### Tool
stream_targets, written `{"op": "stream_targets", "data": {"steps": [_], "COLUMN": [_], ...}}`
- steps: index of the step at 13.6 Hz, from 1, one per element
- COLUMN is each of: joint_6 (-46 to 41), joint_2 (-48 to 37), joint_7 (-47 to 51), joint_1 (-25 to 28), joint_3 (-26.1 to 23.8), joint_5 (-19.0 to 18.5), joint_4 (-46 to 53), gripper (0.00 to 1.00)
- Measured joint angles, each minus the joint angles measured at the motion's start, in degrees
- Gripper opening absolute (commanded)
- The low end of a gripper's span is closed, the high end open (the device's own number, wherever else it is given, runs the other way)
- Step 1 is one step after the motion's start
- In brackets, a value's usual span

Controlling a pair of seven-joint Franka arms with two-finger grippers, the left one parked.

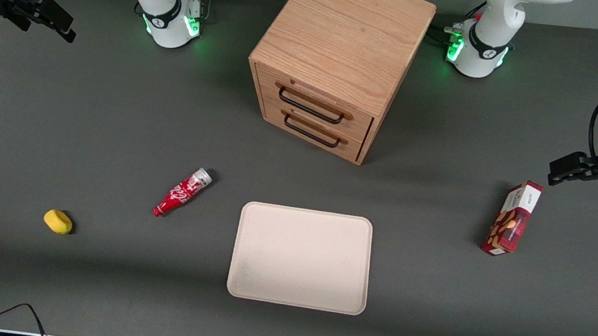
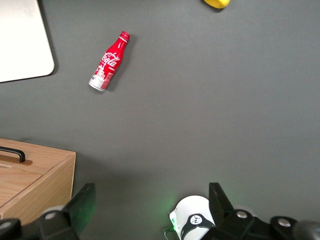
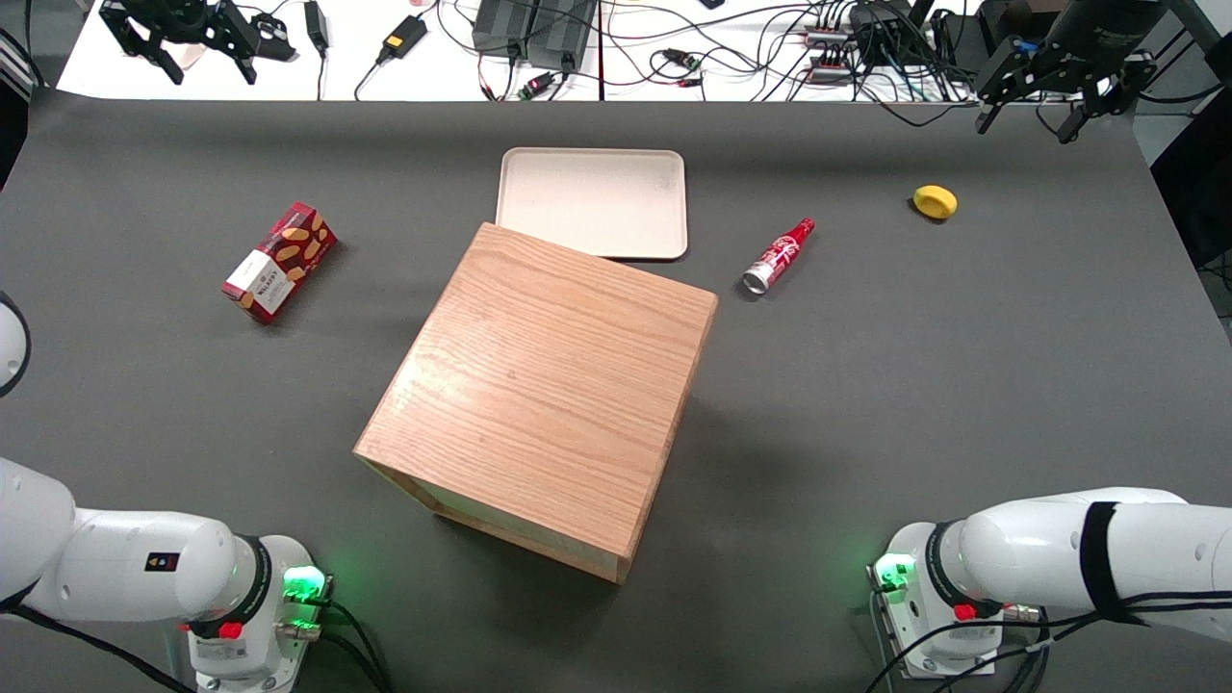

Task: Place coke bottle on tray
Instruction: 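Move the right gripper out toward the red Coca-Cola bottle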

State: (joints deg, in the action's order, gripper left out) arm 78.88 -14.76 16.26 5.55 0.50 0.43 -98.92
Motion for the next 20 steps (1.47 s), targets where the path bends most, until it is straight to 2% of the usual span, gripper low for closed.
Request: {"op": "stream_targets", "data": {"steps": [15,17,20], "joint_6": [-1.12,-1.03,-0.87], "joint_2": [1.64,3.67,9.84], "joint_7": [0.10,4.03,16.64], "joint_1": [0.19,0.23,0.47], "joint_3": [-0.12,-0.42,-3.13], "joint_5": [0.02,0.79,3.82], "joint_4": [2.35,5.33,11.36], "gripper": [1.00,1.00,1.00]}}
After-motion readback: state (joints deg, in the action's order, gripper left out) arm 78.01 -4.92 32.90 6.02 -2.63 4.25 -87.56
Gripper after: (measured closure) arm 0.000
